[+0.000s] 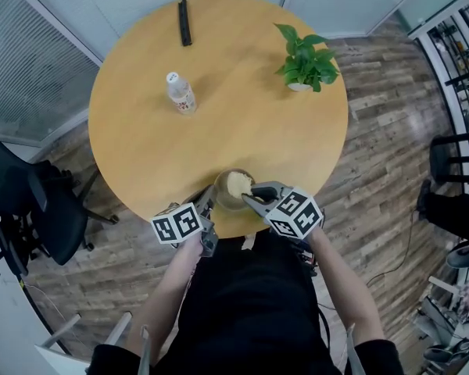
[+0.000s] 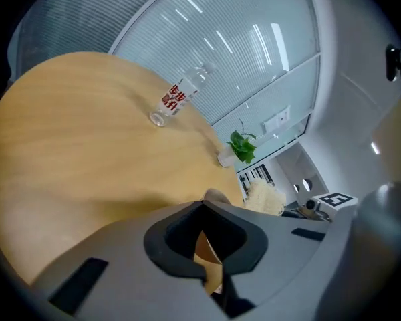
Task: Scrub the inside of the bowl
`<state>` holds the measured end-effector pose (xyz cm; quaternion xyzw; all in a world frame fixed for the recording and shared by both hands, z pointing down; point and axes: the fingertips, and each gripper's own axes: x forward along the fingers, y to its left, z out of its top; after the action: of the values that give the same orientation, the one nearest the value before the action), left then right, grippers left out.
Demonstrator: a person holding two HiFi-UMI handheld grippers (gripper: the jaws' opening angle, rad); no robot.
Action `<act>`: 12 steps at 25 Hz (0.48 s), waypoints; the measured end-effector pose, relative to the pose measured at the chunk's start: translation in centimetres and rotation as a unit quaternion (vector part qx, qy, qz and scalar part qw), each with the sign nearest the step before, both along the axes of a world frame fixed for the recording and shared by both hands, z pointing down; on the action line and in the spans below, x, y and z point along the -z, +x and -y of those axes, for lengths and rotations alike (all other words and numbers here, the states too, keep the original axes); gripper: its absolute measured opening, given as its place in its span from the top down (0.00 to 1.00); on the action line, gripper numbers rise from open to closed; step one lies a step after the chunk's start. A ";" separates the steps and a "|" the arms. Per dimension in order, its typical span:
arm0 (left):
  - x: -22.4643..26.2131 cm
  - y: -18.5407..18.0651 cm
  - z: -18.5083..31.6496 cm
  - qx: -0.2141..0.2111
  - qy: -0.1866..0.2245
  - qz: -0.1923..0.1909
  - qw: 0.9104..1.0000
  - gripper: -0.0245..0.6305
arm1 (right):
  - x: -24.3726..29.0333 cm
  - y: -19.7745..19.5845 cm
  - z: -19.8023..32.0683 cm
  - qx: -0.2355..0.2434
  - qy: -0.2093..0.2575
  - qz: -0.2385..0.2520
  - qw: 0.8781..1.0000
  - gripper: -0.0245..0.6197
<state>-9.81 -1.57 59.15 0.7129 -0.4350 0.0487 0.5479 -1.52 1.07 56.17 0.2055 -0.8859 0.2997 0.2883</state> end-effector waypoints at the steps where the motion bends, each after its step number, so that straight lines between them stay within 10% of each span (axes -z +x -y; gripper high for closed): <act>1: -0.6 0.2 0.0 0.006 -0.012 -0.008 1.000 0.94 | 0.2 0.5 0.4 -0.017 0.002 0.000 1.000 0.89; 12: -4.0 0.7 3.8 0.070 -0.044 -0.006 0.997 0.94 | 5.0 10.3 2.0 -0.219 0.010 0.029 0.975 0.89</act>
<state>-9.06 -5.35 63.16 0.6562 -0.4779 0.0250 0.5835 8.77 -0.94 51.12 0.3887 -0.8302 0.3528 0.1876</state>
